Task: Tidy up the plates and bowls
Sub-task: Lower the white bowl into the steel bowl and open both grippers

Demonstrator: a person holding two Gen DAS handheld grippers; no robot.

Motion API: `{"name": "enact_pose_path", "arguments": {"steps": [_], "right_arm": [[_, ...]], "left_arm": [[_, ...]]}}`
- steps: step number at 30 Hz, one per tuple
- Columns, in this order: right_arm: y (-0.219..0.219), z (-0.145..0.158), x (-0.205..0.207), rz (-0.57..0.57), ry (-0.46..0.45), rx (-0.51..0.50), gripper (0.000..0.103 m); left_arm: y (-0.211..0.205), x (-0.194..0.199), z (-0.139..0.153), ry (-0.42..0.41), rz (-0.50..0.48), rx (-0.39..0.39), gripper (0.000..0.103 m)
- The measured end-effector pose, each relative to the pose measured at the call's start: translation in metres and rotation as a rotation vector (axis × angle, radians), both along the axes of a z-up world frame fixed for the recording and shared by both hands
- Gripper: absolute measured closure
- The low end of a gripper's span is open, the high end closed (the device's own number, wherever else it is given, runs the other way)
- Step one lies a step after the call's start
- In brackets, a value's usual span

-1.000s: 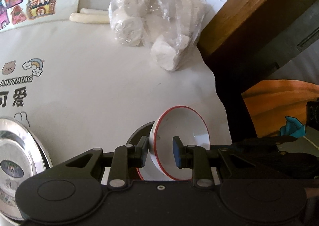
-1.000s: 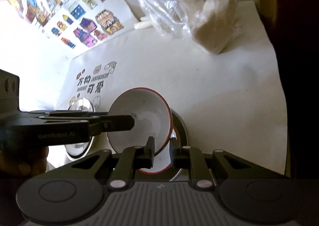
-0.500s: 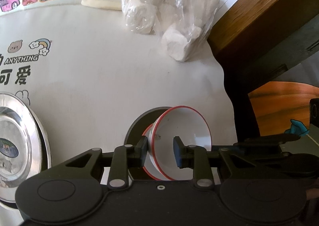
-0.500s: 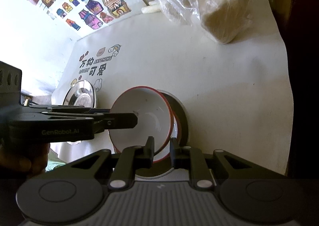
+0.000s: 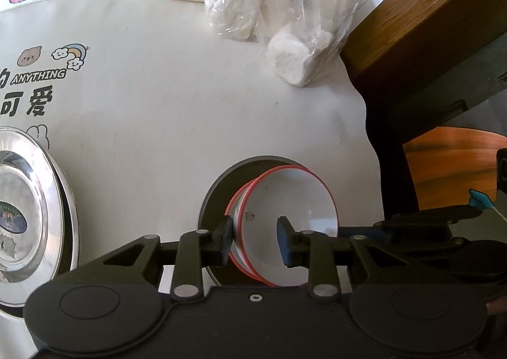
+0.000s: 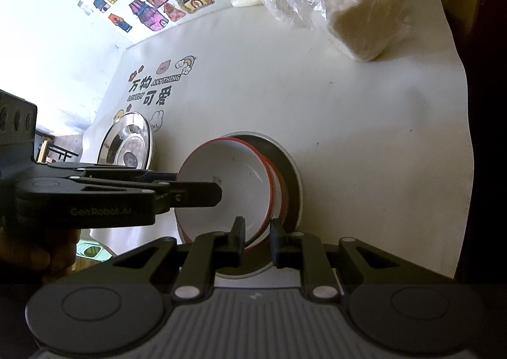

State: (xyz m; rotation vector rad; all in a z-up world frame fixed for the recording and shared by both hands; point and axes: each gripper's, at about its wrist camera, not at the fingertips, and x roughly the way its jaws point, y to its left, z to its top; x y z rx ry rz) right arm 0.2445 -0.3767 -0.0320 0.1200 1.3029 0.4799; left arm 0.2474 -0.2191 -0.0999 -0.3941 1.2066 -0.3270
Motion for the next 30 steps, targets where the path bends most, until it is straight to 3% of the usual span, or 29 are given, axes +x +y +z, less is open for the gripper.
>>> {"name": "enact_pose_path", "arguments": {"steps": [21, 30], "right_arm": [[0.0025, -0.0018, -0.0002, 0.019, 0.005, -0.002, 0.083], [0.0030, -0.0016, 0.0000, 0.034, 0.004, 0.001, 0.082]], "left_arm": [[0.0002, 0.0007, -0.0034, 0.019, 0.021, -0.011, 0.071], [0.0004, -0.0020, -0.0019, 0.016, 0.027, -0.013, 0.065]]}}
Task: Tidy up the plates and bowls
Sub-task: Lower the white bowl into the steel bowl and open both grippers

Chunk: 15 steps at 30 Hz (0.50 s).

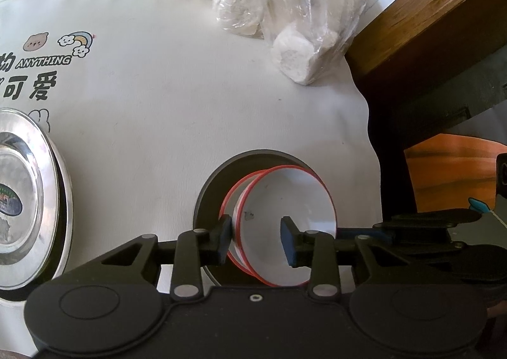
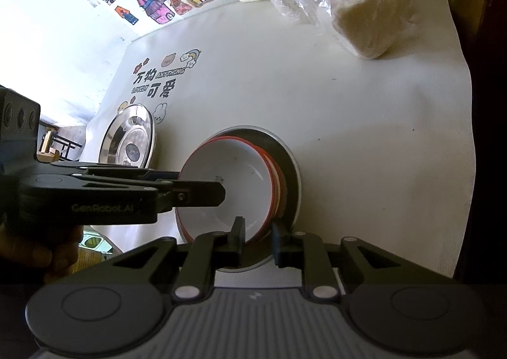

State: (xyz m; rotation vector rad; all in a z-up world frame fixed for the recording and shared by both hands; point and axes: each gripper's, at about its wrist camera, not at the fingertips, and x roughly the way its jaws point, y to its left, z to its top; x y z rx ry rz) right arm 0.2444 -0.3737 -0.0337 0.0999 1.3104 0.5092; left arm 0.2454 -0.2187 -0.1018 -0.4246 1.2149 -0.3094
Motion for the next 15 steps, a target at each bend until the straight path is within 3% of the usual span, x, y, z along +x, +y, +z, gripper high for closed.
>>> {"name": "enact_pose_path", "arguments": {"steps": [7, 15], "right_arm": [[-0.0009, 0.0013, -0.0010, 0.009, -0.003, 0.008, 0.081], [-0.0029, 0.0030, -0.0011, 0.023, -0.009, 0.016, 0.081]], "left_arm": [[-0.0027, -0.0008, 0.0038, -0.018, -0.003, 0.023, 0.051], [0.0021, -0.0059, 0.0068, -0.029, 0.033, 0.041, 0.047]]}}
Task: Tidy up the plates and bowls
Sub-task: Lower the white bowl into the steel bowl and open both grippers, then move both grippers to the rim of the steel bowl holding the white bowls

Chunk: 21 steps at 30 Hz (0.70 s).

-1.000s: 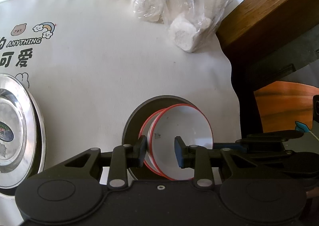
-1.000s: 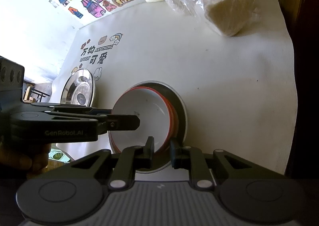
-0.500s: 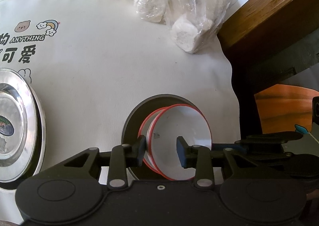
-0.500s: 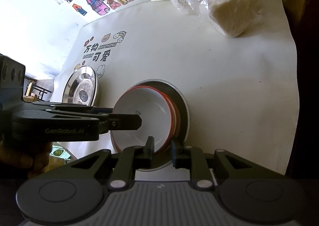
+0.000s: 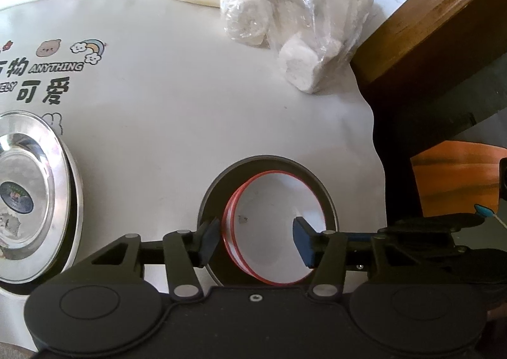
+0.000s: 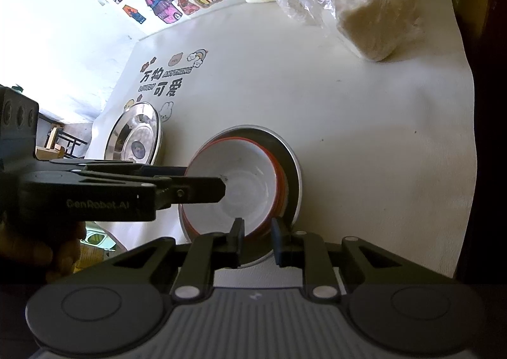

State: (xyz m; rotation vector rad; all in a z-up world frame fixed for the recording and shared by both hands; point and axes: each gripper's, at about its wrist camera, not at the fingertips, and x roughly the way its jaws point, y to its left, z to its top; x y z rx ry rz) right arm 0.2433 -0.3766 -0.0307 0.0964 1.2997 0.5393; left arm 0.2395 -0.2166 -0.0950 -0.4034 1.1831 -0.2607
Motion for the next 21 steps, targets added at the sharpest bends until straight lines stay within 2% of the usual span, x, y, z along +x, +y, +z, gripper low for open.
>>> {"name": "enact_pose_path", "arguments": {"steps": [5, 10, 11, 14, 17, 21], "right_arm": [[-0.003, 0.001, -0.003, -0.001, -0.011, 0.009, 0.078], [-0.008, 0.008, -0.006, -0.034, -0.031, 0.014, 0.075], [-0.008, 0.009, -0.007, -0.043, -0.038, 0.017, 0.070], [-0.009, 0.013, -0.008, -0.081, -0.057, 0.014, 0.046], [-0.007, 0.014, -0.009, -0.118, -0.059, 0.004, 0.036], [0.000, 0.016, -0.013, -0.147, -0.071, -0.009, 0.020]], "left_arm": [[0.004, -0.004, 0.005, -0.026, 0.024, 0.009, 0.035], [0.007, -0.004, 0.010, -0.048, 0.018, 0.011, 0.030], [0.009, -0.004, 0.012, -0.054, 0.016, 0.014, 0.027], [0.015, -0.004, 0.015, -0.065, 0.014, 0.016, 0.016], [0.022, -0.004, 0.015, -0.055, 0.005, -0.003, 0.003], [0.031, -0.004, 0.016, -0.052, -0.022, -0.010, 0.001]]}}
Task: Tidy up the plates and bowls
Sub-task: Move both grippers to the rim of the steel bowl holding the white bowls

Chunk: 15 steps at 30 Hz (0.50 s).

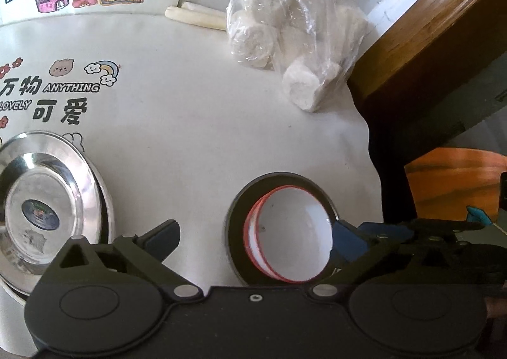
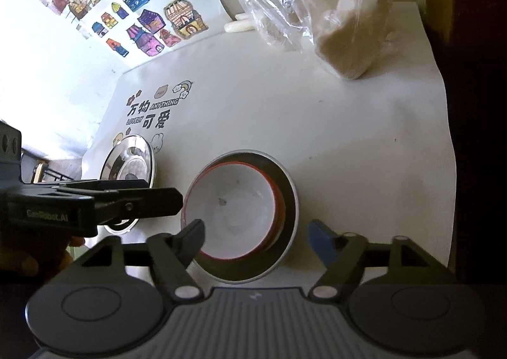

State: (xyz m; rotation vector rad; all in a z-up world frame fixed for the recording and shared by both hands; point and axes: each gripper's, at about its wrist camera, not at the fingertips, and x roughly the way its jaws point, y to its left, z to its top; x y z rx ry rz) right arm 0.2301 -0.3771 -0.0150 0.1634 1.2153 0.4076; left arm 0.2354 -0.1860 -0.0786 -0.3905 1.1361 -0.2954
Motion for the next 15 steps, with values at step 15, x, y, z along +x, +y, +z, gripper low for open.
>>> {"name": "enact_pose_path", "arguments": {"steps": [15], "right_arm": [[0.006, 0.005, -0.026, -0.220, -0.067, -0.086, 0.000]], "left_arm": [[0.027, 0.012, -0.005, -0.008, -0.091, 0.125, 0.001]]}}
